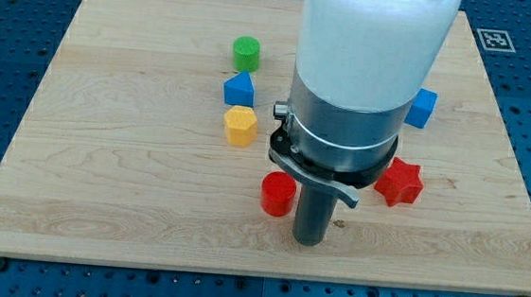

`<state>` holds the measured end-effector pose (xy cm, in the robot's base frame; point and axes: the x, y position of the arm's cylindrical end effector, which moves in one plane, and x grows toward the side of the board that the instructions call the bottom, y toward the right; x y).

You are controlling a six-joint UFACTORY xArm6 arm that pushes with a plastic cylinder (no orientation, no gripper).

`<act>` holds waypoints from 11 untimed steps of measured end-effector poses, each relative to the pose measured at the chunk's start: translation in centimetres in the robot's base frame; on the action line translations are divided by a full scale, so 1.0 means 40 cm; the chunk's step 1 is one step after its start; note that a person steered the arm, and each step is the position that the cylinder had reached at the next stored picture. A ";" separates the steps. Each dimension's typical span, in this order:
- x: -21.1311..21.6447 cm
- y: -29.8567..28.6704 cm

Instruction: Move the red circle slightly upwards

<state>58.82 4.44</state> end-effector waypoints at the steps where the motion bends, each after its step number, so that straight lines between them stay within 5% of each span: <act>1: 0.000 -0.014; 8: -0.101 -0.068; 11: -0.036 0.254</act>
